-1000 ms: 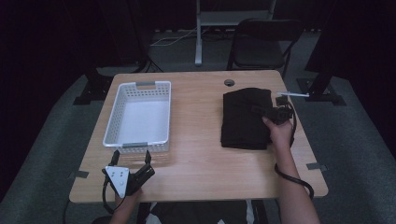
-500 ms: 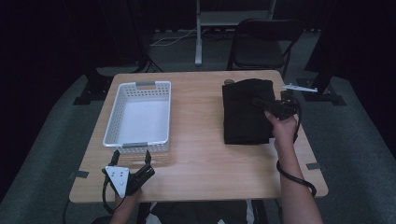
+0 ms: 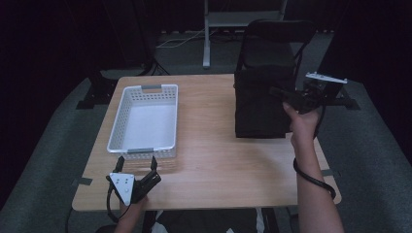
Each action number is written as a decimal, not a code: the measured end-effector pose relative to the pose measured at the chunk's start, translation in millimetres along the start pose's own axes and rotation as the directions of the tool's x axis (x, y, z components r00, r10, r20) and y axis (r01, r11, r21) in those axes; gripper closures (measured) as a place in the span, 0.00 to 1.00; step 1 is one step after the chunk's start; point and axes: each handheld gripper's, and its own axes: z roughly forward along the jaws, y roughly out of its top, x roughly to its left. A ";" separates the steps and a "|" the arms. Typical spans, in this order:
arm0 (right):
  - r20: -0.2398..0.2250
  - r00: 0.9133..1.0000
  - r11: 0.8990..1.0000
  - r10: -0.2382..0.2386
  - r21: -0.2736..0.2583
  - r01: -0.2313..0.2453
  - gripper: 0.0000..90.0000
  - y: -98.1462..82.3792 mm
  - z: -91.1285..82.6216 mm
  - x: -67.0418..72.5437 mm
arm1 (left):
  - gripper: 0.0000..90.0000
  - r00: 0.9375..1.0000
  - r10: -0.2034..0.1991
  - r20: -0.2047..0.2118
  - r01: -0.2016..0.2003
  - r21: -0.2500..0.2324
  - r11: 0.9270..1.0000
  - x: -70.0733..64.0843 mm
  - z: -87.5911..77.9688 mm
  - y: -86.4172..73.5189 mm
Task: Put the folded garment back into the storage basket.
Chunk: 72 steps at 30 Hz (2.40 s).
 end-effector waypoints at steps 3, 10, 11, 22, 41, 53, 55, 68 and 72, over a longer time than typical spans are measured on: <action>0.012 1.000 1.000 -0.013 -0.010 0.013 0.76 6.3 -4.1 4.3 | 0.05 1.000 0.001 0.001 -0.001 0.001 1.000 0.1 0.1 0.0; -0.006 1.000 0.999 0.003 -0.037 -0.003 0.76 9.4 -1.9 7.5 | 0.05 1.000 0.005 -0.003 -0.005 0.006 1.000 -0.4 0.4 0.2; -0.008 1.000 0.999 0.004 -0.036 -0.004 0.76 9.3 -0.1 8.6 | 0.05 1.000 0.005 -0.003 -0.005 0.008 1.000 -0.5 0.5 0.3; -0.041 0.999 1.000 0.005 -0.025 -0.006 0.76 7.6 24.9 24.2 | 0.05 1.000 0.006 0.005 -0.006 0.010 1.000 -0.2 0.4 0.3; -0.111 0.994 1.000 -0.021 0.005 0.022 0.76 8.7 77.7 67.9 | 0.05 1.000 -0.001 0.017 0.001 -0.001 1.000 0.7 -0.1 -0.1; -0.176 0.984 0.999 -0.028 0.017 0.031 0.76 10.2 115.4 101.7 | 0.05 1.000 -0.001 0.017 0.001 -0.002 1.000 0.7 -0.1 -0.1; -0.187 0.982 0.999 -0.028 0.019 0.032 0.76 9.4 122.5 106.3 | 0.05 1.000 -0.001 0.017 0.001 -0.002 1.000 0.7 -0.1 -0.1; -0.243 0.970 0.999 -0.014 0.041 0.024 0.76 6.1 155.5 133.3 | 0.05 1.000 0.000 0.030 0.000 0.001 1.000 1.1 0.1 0.0; -0.264 0.964 0.999 -0.004 0.041 0.015 0.76 4.4 166.2 142.7 | 0.05 1.000 -0.001 0.031 0.001 -0.001 1.000 1.2 0.0 0.0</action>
